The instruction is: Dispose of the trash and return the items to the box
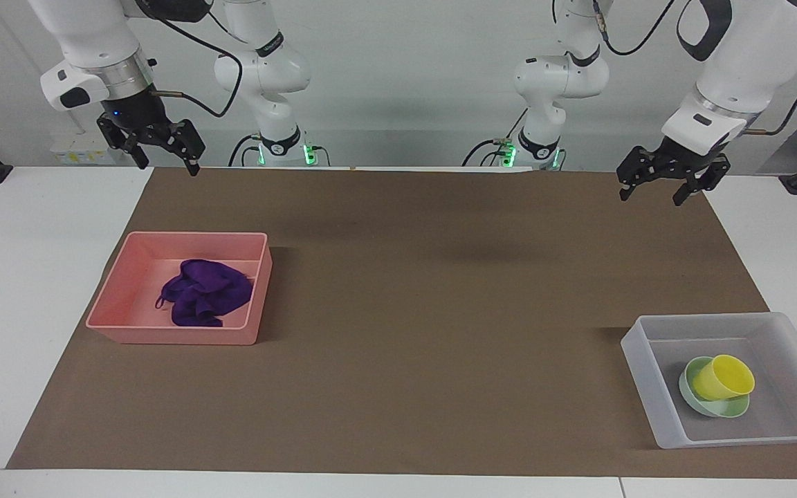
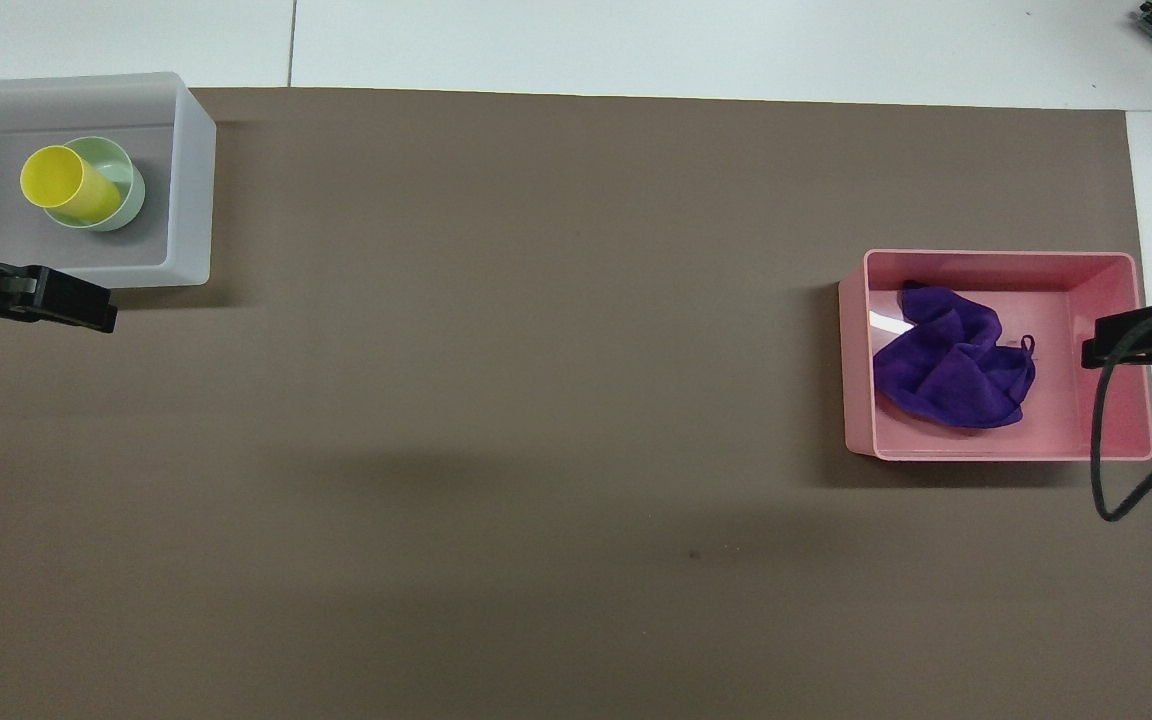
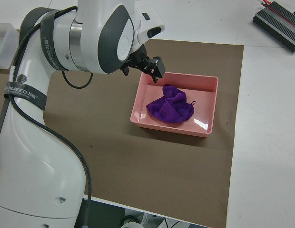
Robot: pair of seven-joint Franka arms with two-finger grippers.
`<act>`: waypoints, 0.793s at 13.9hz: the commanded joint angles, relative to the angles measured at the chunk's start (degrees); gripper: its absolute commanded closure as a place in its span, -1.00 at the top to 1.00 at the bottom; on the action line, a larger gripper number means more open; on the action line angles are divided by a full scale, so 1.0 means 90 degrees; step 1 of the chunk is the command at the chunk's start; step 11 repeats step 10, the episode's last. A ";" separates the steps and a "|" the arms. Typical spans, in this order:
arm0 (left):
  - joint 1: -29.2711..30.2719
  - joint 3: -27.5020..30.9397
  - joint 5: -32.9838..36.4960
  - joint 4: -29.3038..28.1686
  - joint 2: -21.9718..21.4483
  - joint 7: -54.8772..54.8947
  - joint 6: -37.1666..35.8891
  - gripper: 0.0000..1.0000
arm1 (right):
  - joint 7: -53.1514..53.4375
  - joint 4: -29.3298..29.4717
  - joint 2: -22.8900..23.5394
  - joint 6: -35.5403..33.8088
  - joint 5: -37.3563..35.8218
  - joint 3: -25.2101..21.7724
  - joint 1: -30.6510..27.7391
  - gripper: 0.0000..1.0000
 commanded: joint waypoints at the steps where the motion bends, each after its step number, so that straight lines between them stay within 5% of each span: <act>1: -0.0013 0.0050 0.0112 -0.0098 -0.0099 0.0024 -0.0071 1.00 | -0.0108 -0.0185 -0.0125 0.0125 -0.0080 0.0026 -0.0025 1.00; 11: 0.0016 0.0040 0.0297 0.0274 -0.0089 0.0004 -0.0491 1.00 | -0.0108 -0.0215 -0.0135 0.0135 -0.0080 0.0026 -0.0025 1.00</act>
